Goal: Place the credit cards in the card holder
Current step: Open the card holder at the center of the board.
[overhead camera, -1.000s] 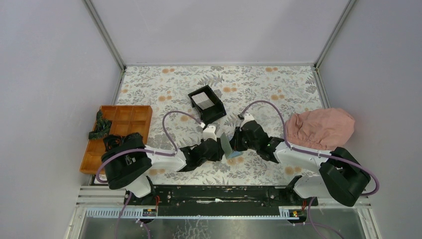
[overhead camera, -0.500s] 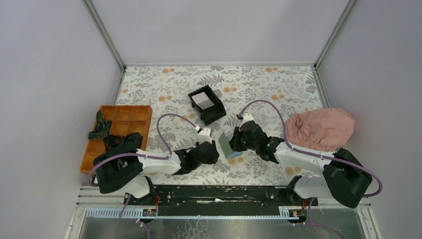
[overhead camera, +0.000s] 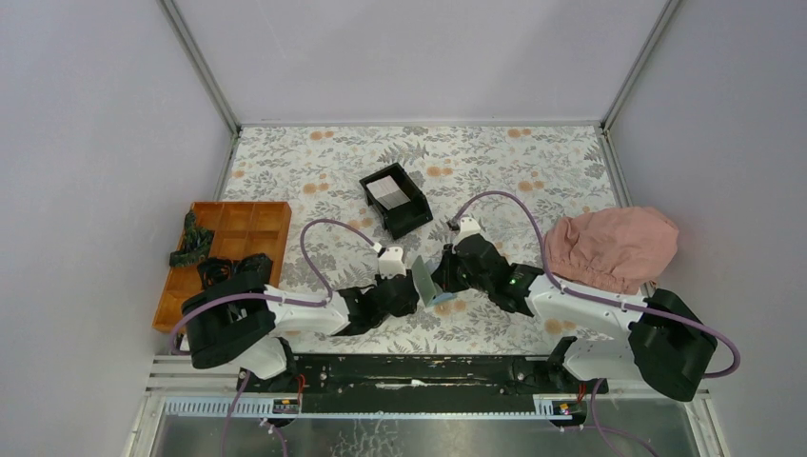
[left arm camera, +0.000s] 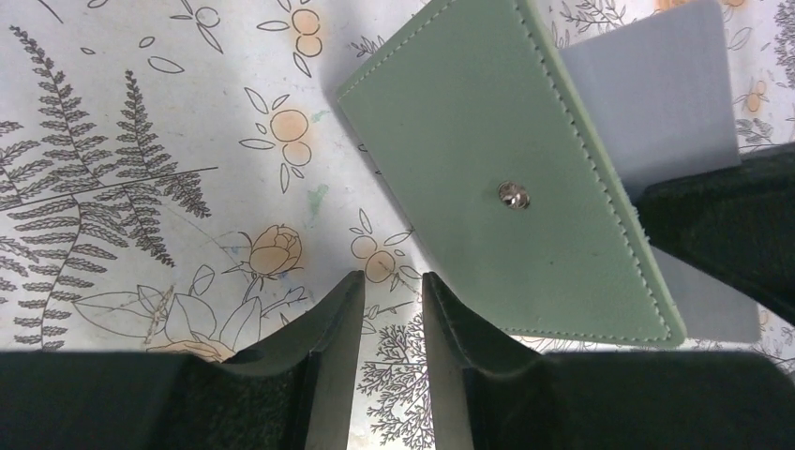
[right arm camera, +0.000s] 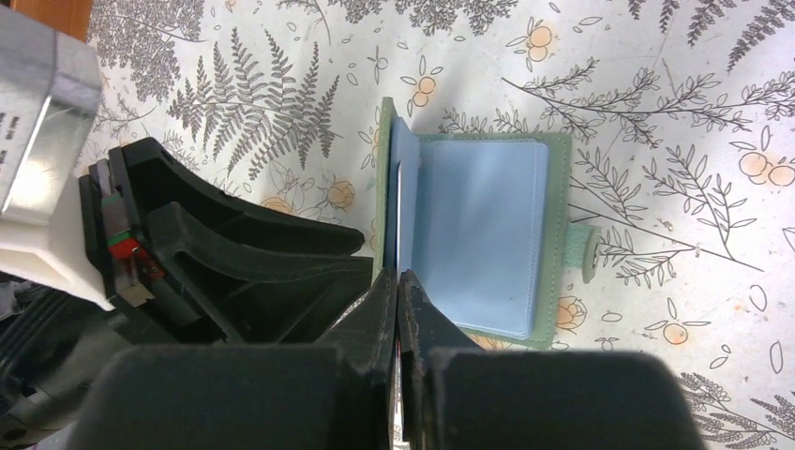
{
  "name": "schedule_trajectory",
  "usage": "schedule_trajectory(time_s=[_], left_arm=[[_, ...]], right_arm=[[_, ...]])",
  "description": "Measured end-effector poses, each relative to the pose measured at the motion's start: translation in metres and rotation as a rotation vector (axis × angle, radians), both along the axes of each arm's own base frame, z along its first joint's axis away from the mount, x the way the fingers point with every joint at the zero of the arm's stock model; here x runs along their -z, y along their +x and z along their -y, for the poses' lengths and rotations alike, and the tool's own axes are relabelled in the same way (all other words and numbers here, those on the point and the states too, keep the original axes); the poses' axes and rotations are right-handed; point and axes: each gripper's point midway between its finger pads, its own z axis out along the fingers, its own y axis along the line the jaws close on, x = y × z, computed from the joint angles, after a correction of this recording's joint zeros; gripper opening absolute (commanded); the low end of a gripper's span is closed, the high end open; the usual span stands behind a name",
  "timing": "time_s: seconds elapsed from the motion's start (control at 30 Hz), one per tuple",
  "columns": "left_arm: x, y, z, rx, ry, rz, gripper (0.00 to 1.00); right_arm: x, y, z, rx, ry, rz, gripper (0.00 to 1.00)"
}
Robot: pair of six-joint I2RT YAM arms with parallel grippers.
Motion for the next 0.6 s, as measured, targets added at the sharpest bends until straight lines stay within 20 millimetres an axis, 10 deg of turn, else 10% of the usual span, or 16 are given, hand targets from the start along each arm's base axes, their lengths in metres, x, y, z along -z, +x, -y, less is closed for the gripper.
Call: schedule_trajectory(time_s=[0.6], left_arm=[[0.001, -0.003, -0.007, -0.070, 0.040, -0.028, 0.37]], right_arm=[[-0.011, -0.019, -0.023, -0.068, -0.015, 0.035, 0.00]])
